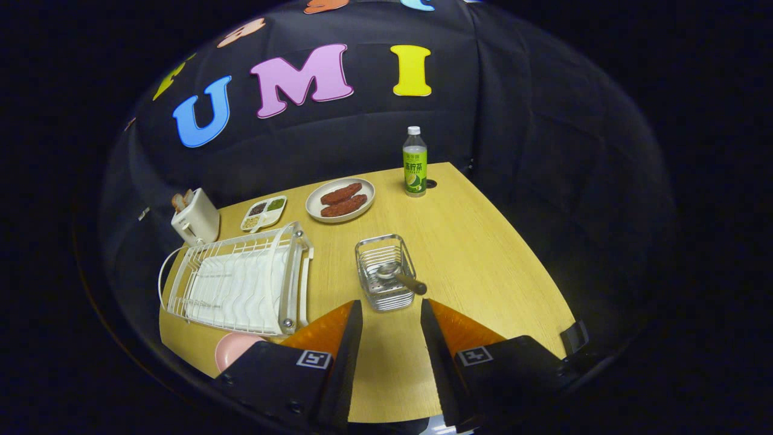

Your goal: Take the plate from the dish rack, then take the spoon from the basket and place it into the plate.

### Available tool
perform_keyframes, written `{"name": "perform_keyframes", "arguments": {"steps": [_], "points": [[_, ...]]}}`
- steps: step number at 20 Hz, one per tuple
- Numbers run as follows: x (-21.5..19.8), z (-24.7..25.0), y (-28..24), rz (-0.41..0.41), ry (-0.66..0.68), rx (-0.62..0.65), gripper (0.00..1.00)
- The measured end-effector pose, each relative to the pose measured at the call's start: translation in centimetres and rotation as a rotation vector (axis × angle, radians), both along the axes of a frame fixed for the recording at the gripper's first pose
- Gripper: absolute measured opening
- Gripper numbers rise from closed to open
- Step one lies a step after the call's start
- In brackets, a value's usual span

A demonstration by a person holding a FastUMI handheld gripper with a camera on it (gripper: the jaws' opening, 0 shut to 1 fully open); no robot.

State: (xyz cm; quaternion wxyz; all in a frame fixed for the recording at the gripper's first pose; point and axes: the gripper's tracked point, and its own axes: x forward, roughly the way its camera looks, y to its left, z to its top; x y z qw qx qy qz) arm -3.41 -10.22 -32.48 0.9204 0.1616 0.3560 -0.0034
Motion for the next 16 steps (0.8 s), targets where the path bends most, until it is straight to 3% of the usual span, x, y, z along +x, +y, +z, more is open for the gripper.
{"name": "perform_keyframes", "arguments": {"steps": [6, 11, 12, 16], "points": [[3.2, -3.4, -0.1, 0.040, 0.037, 0.020, 0.55], [3.9, -4.5, 0.9, 0.086, 0.052, 0.000, 0.33], [4.0, -4.4, 1.2, 0.093, 0.052, 0.008, 0.19], [4.0, -4.1, 1.6, 0.106, 0.053, -0.011, 0.09]]}}
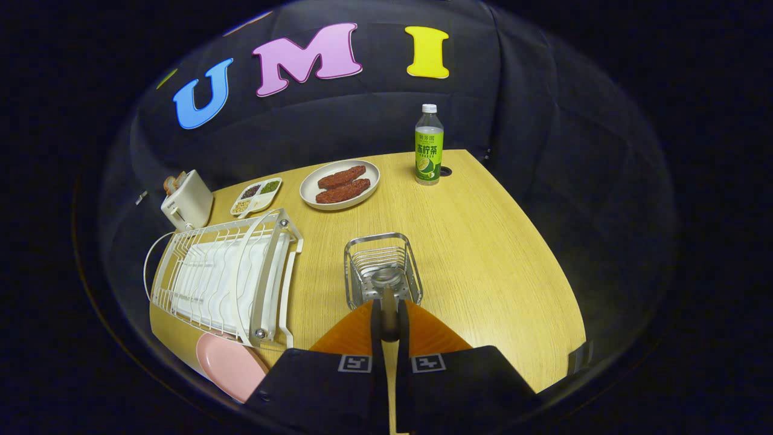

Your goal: Take the plate from the dish rack, then take the spoon from the basket and place it into the plate.

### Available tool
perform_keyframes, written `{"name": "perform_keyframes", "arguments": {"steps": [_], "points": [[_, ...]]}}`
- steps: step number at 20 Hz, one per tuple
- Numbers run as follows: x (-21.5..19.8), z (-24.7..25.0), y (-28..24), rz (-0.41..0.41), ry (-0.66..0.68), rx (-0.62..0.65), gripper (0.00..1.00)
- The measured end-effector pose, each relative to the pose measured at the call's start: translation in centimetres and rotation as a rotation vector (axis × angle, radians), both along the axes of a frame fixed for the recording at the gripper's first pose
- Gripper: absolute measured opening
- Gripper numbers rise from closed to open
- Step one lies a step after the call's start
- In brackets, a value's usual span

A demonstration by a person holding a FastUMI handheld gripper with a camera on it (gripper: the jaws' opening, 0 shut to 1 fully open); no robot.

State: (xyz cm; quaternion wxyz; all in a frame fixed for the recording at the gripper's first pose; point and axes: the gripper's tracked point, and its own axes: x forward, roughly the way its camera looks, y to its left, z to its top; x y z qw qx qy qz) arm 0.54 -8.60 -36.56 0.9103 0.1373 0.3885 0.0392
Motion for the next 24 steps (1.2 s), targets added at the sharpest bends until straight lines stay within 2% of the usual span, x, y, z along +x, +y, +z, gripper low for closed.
{"name": "perform_keyframes", "arguments": {"steps": [6, 11, 15, 19, 24], "points": [[-0.2, 3.6, -0.2, -0.003, -0.030, 0.012, 0.09], [-0.4, 9.3, -1.2, 0.003, -0.111, -0.006, 0.09], [-2.2, 14.1, -0.4, 0.032, -0.153, 0.024, 0.09], [-5.8, 18.5, 3.5, 0.147, -0.188, 0.062, 0.09], [-11.2, 19.6, 10.9, 0.323, -0.149, 0.131, 0.09]]}}
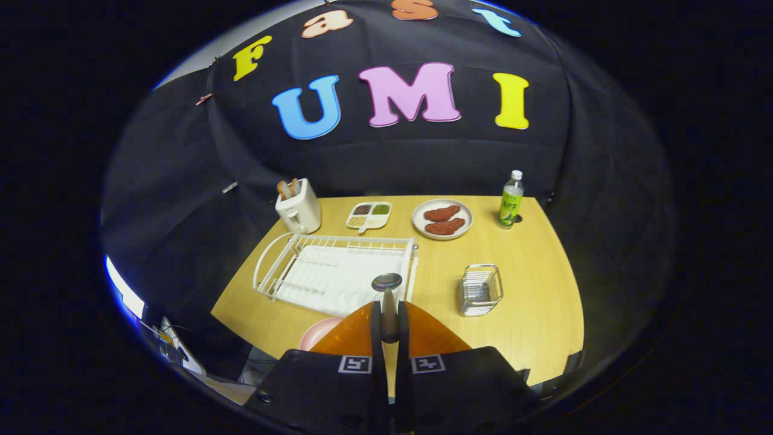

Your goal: Take the plate from the dish rack, then take the spoon from the basket and place it into the plate.

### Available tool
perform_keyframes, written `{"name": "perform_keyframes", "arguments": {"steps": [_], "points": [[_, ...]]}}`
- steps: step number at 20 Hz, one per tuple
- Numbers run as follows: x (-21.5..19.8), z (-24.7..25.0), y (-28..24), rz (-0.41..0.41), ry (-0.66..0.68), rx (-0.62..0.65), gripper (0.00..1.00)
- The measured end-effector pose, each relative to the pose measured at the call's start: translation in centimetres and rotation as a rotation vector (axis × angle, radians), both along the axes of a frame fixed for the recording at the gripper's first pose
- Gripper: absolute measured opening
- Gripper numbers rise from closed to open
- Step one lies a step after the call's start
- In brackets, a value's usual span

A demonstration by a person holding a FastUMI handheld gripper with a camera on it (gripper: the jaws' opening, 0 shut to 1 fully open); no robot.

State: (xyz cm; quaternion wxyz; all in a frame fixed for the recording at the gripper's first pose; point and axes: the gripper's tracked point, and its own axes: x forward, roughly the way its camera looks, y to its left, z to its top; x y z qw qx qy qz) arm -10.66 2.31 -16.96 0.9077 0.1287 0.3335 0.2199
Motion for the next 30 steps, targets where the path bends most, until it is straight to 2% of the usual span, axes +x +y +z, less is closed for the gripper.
{"name": "perform_keyframes", "arguments": {"steps": [9, 15, 19, 24, 30], "points": [[-6.7, -9.2, 9.5, 0.212, 0.128, -0.048, 0.09], [-7.4, -12.6, 14.1, 0.313, 0.124, -0.045, 0.09], [-7.5, -13.7, 14.3, 0.331, 0.128, -0.076, 0.09], [-7.2, -14.9, 12.9, 0.308, 0.138, -0.142, 0.26], [-6.8, -14.8, 12.3, 0.266, 0.142, -0.150, 0.69]]}}
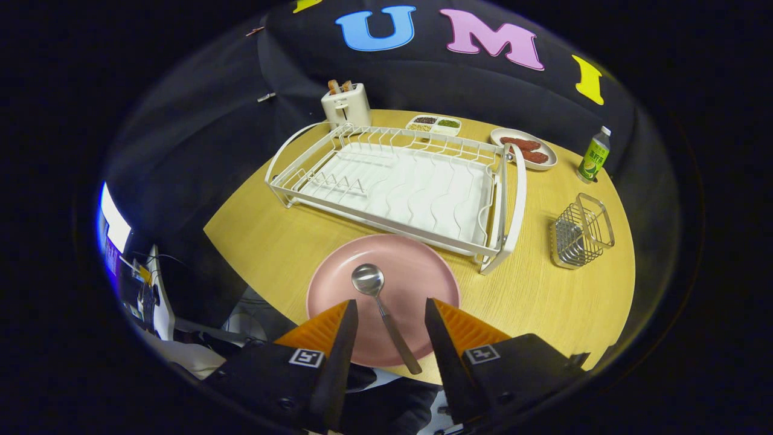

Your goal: Take the plate from the dish rack, then take the spoon from the basket and place it into the plate.

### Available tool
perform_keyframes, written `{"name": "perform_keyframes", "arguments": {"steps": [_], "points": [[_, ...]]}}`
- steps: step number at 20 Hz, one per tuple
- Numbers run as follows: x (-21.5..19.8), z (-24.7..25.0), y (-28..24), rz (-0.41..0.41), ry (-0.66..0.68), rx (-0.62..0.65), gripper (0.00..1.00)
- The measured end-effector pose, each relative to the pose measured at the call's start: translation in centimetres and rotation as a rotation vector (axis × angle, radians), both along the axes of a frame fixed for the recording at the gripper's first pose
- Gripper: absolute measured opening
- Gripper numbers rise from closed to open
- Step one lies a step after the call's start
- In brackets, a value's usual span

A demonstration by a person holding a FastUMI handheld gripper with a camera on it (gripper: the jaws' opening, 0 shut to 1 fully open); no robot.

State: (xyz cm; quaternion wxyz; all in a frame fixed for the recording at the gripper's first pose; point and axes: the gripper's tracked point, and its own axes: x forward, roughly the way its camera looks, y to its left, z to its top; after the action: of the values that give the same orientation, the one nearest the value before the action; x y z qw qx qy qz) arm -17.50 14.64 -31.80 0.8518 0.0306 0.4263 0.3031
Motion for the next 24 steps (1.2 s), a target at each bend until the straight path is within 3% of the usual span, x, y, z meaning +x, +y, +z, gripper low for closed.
{"name": "perform_keyframes", "arguments": {"steps": [3, 13, 21, 24], "points": [[0.8, 1.4, -0.5, -0.036, -0.029, 0.001, 0.83], [7.2, 13.2, -3.3, -0.181, -0.262, 0.100, 0.84], [11.3, 22.6, -7.9, -0.311, -0.516, 0.039, 0.83], [11.9, 24.8, -9.3, -0.358, -0.577, 0.020, 0.89]]}}
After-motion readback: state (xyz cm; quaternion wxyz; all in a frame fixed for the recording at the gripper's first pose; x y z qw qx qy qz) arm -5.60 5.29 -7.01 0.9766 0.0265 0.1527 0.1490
